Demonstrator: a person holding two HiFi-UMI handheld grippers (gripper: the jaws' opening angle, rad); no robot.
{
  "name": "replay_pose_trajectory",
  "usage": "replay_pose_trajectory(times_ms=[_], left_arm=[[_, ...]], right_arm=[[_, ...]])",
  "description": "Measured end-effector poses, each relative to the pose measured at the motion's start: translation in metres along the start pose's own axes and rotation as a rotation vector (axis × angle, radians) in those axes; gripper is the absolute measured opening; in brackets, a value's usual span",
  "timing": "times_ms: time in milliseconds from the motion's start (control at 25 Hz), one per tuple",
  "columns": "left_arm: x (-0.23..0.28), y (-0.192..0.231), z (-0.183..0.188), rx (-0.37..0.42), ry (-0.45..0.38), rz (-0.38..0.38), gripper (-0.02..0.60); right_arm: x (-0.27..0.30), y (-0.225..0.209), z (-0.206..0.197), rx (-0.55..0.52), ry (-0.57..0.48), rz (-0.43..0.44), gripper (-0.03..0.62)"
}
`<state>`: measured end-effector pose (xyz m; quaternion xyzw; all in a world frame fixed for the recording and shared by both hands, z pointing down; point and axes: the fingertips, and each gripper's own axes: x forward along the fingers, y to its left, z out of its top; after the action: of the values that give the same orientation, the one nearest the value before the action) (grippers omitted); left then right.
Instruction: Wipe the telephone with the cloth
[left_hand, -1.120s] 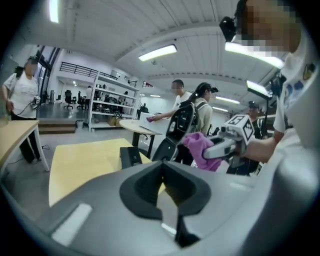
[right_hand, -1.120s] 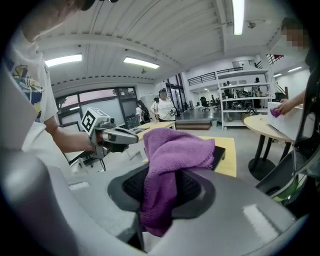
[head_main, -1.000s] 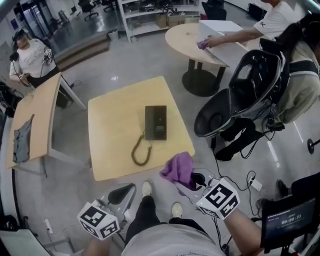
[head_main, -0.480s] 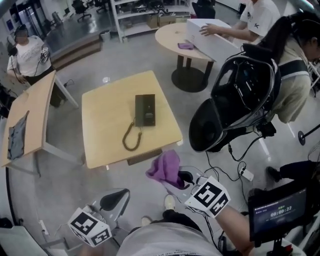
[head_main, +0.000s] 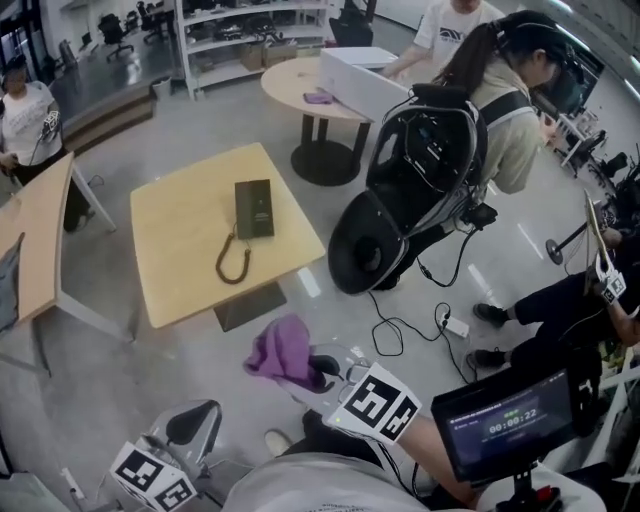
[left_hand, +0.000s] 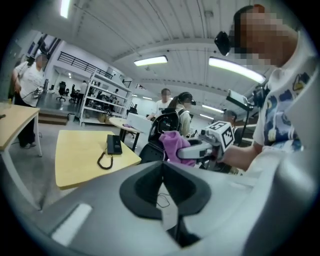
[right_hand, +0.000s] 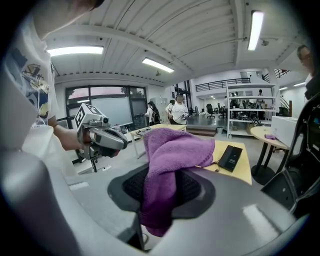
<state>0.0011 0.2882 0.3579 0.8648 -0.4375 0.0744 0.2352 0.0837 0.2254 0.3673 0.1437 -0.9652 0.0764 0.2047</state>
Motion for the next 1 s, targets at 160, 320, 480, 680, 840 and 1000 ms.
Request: replay_pose_trajectory(times_ms=[160,320,480,680,840,1000], left_arm=[[-0.018,-0.012,-0.021,-0.009,0.018,-0.026,0.005],[-0.023,-0.02,-0.036,-0.013,0.029,-0.043,0.005],[-0.02,-0.032,-0.04,-0.014,0.023,-0.037,0.005],[-0.017,-0.02,-0.024,-0.025,0.022,-0.036,0.005],[0.01,-0.013,-0.017,-0.009,0.026,-0.058,0.005],[0.031,-0.038,-0.01,0.009,0.026,-0.074,0.005]], right_arm=[[-0.006,0.035,-0.004,-0.009,-0.001,-0.005,0.112],[-0.016,0.053,-0.012,-0.008,0.003,-0.022,0.112],[-0.029,0.058,-0.017,-0.021,0.004,-0.013,0.112],[-0.02,0.052,0.003,-0.039,0.0,0.003,0.112],[-0.017,0.031,0.001,-0.047,-0.006,-0.008,0.112],[-0.045,0.024,-0.01,-0.032,-0.007,-0.018,0.112]])
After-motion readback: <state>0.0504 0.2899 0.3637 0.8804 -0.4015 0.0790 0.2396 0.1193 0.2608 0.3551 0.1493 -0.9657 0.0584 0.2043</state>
